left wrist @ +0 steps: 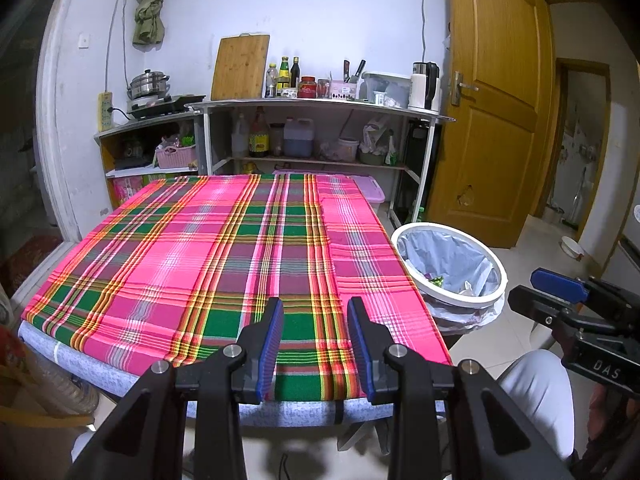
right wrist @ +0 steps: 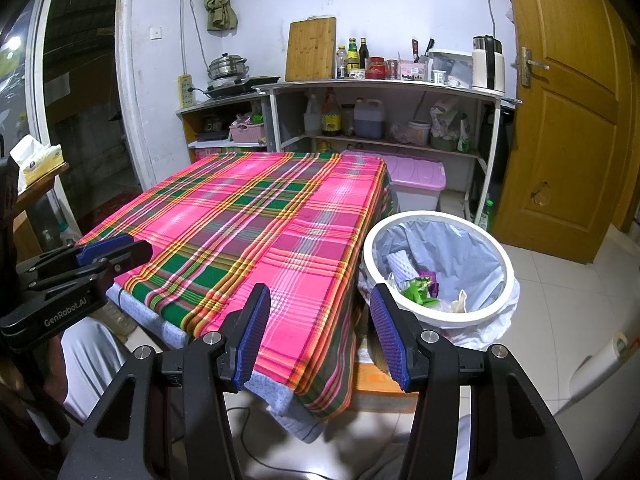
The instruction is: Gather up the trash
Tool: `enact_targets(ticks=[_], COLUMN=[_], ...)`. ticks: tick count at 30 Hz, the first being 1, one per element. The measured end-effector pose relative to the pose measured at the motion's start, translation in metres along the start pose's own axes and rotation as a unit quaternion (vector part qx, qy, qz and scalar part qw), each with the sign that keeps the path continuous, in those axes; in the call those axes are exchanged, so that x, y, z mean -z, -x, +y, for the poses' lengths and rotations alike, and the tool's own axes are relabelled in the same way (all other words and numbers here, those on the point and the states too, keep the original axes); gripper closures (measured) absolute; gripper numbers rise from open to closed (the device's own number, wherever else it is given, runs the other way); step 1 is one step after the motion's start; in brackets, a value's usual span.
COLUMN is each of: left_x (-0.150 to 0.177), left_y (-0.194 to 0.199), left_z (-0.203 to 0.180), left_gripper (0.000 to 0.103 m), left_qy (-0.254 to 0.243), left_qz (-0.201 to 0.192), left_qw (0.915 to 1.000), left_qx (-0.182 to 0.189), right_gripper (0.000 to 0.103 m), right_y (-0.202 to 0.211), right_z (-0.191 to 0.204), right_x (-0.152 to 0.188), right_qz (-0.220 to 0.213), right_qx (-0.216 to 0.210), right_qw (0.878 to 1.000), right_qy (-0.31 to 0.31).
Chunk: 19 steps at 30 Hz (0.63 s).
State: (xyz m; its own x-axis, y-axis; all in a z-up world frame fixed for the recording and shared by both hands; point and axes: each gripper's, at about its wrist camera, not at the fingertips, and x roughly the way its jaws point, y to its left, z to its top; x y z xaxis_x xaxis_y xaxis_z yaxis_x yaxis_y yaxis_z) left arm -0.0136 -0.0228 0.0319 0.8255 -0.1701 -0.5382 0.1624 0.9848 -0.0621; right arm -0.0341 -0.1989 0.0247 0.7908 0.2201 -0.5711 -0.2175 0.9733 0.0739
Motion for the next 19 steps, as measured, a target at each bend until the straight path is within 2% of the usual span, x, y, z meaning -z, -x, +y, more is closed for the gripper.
enact_targets(ticks=[19], left_x=[0.0014], left_y=[0.0000], left_z=[-0.0061], left_gripper=[0.070], left_qy=[-0.008], left_qz=[-0.001], left_qw=[0.9999], left_qx=[-0.013], right_gripper=[0.050], right_y=[0.0009], right_z=[-0.0010], right_x=[0.0008], right_qz=[0.001], right_qx=[0.000], right_qw=[1.000], right_qy=[0.001])
